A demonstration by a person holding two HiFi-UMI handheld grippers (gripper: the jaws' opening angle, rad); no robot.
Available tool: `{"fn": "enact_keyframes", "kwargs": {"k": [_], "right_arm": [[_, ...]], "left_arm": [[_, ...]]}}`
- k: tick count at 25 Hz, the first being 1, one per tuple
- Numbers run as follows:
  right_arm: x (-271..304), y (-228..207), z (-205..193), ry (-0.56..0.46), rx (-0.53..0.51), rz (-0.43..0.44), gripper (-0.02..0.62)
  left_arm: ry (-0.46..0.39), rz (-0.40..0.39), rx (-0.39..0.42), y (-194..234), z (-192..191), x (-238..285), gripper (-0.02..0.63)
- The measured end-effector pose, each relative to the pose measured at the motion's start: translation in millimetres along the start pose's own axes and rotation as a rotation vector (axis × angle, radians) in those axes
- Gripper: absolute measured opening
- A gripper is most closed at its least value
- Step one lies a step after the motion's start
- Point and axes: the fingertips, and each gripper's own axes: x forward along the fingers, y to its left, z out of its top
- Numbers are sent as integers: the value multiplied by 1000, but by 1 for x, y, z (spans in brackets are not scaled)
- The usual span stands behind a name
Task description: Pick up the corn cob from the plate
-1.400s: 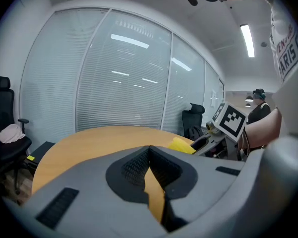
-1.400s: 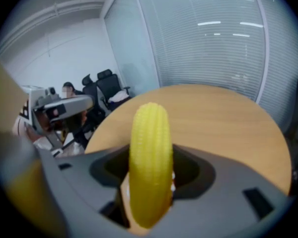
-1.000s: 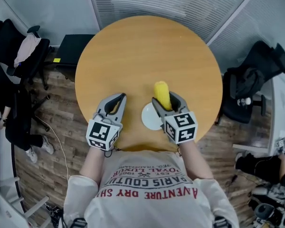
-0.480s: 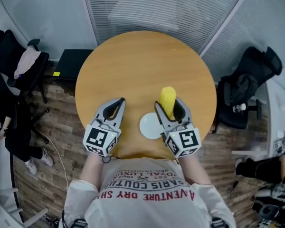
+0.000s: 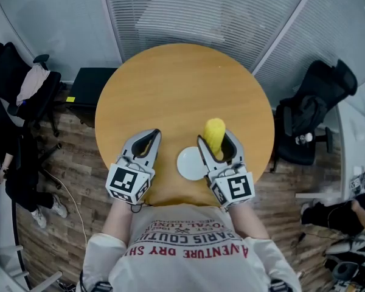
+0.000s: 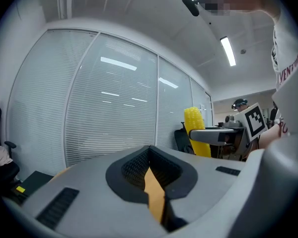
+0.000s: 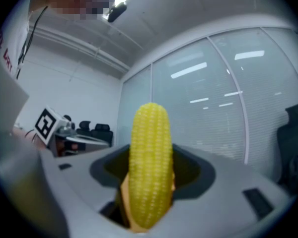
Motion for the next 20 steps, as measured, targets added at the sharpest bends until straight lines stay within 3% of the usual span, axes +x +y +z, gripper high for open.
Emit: {"fn": "enact_keyframes", "kwargs": {"k": [20], "right_arm": [[-3,-7,-19,71,26,-15,264]], "left_arm": [[-29,-1,-29,-8,6,0,35]]}}
